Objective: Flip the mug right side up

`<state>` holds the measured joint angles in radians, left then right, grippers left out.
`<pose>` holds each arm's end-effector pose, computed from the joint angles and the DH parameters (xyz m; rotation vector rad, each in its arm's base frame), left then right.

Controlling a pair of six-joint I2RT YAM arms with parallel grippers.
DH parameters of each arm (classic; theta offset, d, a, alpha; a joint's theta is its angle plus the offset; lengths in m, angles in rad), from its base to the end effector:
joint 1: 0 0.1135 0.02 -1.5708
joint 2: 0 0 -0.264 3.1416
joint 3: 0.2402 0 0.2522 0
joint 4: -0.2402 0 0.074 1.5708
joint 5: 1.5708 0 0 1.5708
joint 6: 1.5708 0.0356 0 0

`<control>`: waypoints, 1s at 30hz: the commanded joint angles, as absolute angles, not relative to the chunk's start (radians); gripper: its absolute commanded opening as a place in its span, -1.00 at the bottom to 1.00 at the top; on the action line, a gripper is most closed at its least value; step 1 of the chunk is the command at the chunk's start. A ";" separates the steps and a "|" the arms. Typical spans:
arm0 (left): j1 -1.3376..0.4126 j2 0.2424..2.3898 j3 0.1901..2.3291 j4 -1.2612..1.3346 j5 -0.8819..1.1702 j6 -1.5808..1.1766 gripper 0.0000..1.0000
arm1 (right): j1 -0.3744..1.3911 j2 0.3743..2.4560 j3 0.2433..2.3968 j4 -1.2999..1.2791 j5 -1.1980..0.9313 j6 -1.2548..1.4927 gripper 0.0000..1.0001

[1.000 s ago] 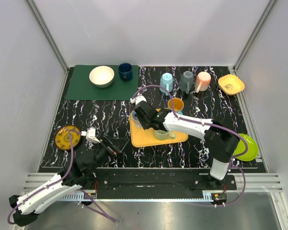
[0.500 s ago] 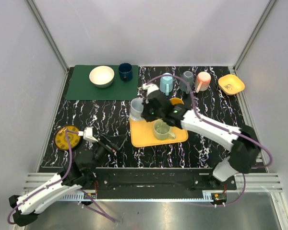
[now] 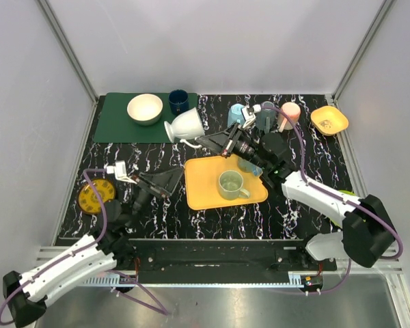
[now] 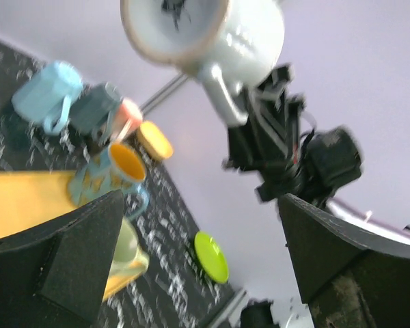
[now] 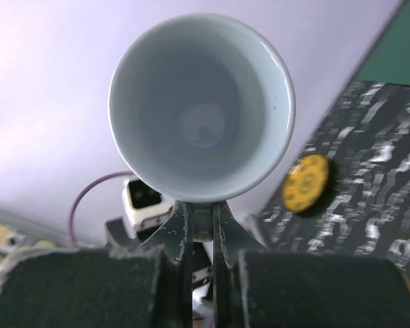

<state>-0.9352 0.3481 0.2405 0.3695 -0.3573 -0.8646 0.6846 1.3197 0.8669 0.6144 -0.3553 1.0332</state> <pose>0.0845 -0.0936 0.2647 -0.2811 1.4168 -1.2775 0.2299 0.2037 0.3333 -0.0556 1.6450 1.6230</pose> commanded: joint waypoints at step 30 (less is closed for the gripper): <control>-0.560 0.971 0.646 0.894 0.380 -1.114 0.16 | 0.618 1.267 0.942 0.736 -0.652 1.129 -1.00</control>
<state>-0.5632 0.9688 0.5797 0.7811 0.3553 -1.1126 0.6159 1.2694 0.8906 0.6636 -0.5838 1.1271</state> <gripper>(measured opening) 0.609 0.088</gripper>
